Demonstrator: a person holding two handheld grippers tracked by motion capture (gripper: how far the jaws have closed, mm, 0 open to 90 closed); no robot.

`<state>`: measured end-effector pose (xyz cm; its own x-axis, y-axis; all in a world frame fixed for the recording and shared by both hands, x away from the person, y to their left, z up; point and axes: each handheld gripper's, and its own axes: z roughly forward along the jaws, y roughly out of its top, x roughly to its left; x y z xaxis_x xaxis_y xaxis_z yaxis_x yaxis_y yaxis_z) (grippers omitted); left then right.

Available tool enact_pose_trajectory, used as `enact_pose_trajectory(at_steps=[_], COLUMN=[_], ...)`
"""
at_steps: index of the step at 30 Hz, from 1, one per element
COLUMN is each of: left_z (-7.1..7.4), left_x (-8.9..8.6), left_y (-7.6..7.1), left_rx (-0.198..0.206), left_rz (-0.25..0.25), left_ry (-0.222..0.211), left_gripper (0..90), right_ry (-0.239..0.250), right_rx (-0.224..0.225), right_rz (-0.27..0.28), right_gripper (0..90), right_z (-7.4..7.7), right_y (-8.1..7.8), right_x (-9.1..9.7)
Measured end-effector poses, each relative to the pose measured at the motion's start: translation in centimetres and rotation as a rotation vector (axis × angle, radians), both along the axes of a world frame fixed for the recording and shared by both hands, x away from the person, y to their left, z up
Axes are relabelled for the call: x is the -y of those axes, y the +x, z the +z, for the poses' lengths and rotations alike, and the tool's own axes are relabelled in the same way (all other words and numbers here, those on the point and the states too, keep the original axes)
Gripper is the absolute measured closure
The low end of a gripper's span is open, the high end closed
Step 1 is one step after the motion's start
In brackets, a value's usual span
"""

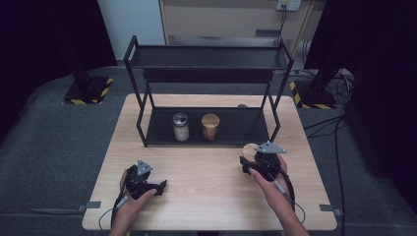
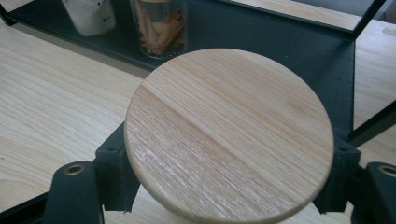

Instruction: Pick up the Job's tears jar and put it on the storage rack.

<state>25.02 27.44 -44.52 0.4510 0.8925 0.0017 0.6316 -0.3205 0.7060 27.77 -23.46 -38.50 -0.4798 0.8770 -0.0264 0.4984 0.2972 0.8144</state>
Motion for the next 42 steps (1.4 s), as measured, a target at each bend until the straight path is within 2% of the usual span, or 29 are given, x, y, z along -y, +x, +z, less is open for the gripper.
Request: enact_pose_trajectory(at_steps=[18, 42], left_z=[0.0, 0.0], left_x=[0.0, 0.0], left_y=[0.0, 0.0], left_rx=[0.0, 0.0], left_rz=[0.0, -0.001], left_ry=[0.0, -0.001], left_gripper=[0.0, 0.0], right_ry=[-0.004, 0.004], right_rx=[0.002, 0.003], right_rz=[0.02, 0.006], right_gripper=[26.0, 26.0], right_z=[0.1, 0.1], right_y=[1.2, 3.2], right_x=[-1.6, -2.6])
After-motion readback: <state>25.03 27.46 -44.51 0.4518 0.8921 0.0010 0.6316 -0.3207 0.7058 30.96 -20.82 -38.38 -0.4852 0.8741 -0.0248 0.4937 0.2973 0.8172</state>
